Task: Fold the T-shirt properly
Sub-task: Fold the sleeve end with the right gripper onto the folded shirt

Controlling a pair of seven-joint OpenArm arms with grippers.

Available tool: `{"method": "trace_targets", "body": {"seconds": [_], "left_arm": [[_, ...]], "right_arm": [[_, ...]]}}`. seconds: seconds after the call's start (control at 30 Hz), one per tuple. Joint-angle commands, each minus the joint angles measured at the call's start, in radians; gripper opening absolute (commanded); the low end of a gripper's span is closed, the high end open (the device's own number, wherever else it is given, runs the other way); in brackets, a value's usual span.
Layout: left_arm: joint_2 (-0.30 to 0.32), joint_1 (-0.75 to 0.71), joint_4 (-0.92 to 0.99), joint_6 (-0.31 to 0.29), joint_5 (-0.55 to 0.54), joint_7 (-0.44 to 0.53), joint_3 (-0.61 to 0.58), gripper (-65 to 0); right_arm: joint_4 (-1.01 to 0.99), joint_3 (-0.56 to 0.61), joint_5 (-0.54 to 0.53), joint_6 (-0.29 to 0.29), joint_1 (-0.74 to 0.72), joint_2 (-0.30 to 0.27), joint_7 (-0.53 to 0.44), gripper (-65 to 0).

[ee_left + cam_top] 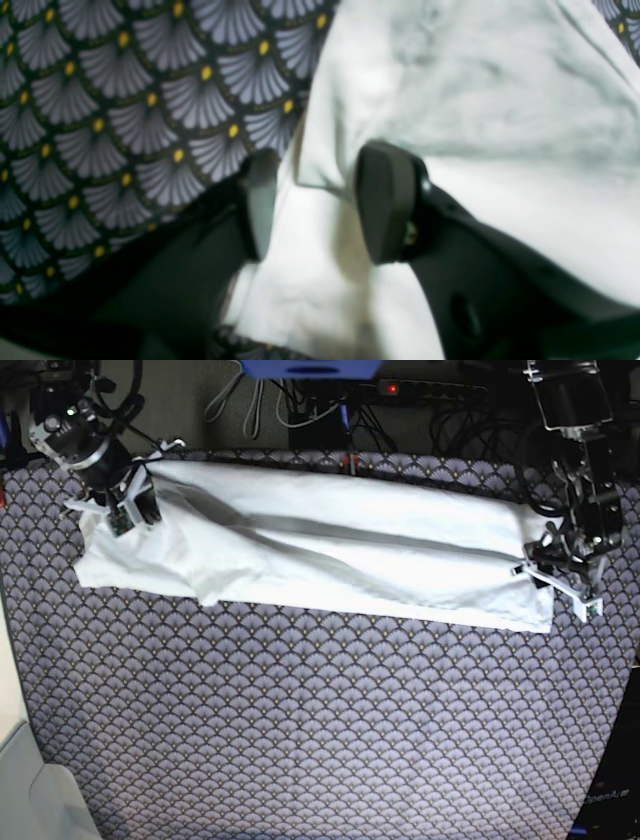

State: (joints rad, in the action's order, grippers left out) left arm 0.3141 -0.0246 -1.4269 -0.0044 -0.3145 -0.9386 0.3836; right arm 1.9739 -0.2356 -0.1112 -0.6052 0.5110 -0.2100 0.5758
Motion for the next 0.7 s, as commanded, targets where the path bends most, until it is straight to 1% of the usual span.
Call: {"method": "trace_targets", "body": {"seconds": [0.0, 0.1, 0.2, 0.33, 0.47, 0.63, 0.67], "left_arm": [[0.017, 0.013, -0.015, -0.001, 0.002, 0.013, 0.004, -36.2], [0.017, 0.013, -0.015, -0.001, 0.002, 0.013, 0.004, -36.2], [0.017, 0.013, -0.015, -0.001, 0.002, 0.011, 0.004, -36.1], [0.017, 0.013, -0.015, -0.001, 0.002, 0.005, 0.002, -36.1], [0.018, 0.013, -0.015, -0.001, 0.002, 0.003, 0.002, -36.1], [0.018, 0.012, -0.016, -0.001, 0.002, 0.002, 0.002, -36.1], [0.018, 0.012, -0.016, -0.001, 0.002, 0.002, 0.002, -36.1]], "right_arm": [[0.015, -0.003, -0.009, 0.005, 0.015, -0.004, -0.017, -65.0], [0.012, -0.001, -0.009, 0.005, 0.016, 0.001, -0.015, -65.0], [0.012, -0.003, -0.006, 0.005, 0.011, 0.019, -0.013, -65.0], [0.008, -0.005, -0.002, 0.005, 0.007, 0.017, -0.004, -64.4], [-0.018, -0.006, -0.002, 0.005, 0.004, 0.016, -0.003, -55.4], [-0.061, -0.006, -0.002, 0.006, 0.002, 0.011, -0.003, -38.4], [-0.071, -0.006, -0.002, 0.006, -0.007, 0.01, -0.004, -36.0]]}}
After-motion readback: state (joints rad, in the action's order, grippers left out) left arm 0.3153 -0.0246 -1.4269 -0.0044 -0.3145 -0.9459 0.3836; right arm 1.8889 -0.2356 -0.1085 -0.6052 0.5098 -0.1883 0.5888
